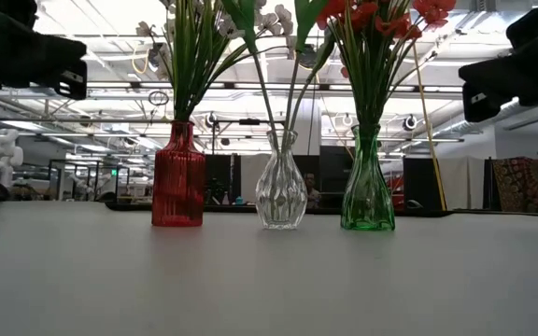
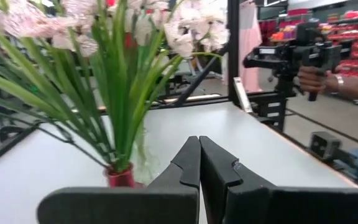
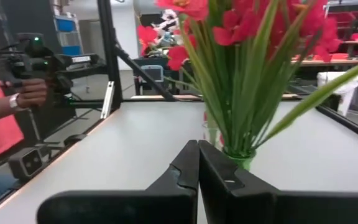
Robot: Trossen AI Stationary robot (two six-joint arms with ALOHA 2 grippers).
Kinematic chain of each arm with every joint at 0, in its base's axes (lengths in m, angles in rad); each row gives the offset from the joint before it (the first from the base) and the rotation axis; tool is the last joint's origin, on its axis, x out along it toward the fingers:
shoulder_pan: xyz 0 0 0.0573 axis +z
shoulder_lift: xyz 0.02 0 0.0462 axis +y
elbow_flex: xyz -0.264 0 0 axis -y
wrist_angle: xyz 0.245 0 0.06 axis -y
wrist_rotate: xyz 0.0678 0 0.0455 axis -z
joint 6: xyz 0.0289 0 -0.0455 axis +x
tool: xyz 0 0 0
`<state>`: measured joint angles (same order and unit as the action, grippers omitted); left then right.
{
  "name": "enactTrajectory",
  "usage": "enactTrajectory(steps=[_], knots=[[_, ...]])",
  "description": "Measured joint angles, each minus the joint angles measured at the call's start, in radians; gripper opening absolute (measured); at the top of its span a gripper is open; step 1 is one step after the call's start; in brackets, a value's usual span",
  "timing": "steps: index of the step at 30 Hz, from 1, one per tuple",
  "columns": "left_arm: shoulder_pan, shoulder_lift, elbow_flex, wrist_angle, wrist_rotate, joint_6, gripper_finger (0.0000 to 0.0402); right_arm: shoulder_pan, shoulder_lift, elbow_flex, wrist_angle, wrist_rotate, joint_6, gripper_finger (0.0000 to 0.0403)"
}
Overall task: Sort flowers into vase by color
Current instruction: Return to Home Position
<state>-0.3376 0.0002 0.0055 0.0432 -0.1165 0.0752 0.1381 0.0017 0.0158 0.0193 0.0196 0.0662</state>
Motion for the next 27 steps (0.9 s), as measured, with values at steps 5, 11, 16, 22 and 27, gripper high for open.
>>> enactTrajectory(steps=[5,11,16,22,27], knots=[[0.065,0.000,0.000,-0.001,0.004,0.018,0.0001,-0.040,0.000,0.000,0.001,0.000,-0.011,0.0000],[0.149,0.000,0.000,-0.008,0.054,0.019,0.0001,-0.095,0.000,0.000,-0.003,-0.026,-0.003,0.0000],[0.197,0.000,0.000,-0.009,0.058,0.018,0.0001,-0.140,0.000,0.000,-0.003,-0.027,-0.005,0.0000],[0.212,0.000,0.000,-0.009,0.064,0.012,0.0001,-0.150,0.000,0.000,-0.003,-0.045,-0.007,0.0000],[0.213,0.000,0.000,-0.010,0.073,0.011,0.0001,-0.150,0.005,0.000,-0.003,-0.046,-0.008,0.0000]])
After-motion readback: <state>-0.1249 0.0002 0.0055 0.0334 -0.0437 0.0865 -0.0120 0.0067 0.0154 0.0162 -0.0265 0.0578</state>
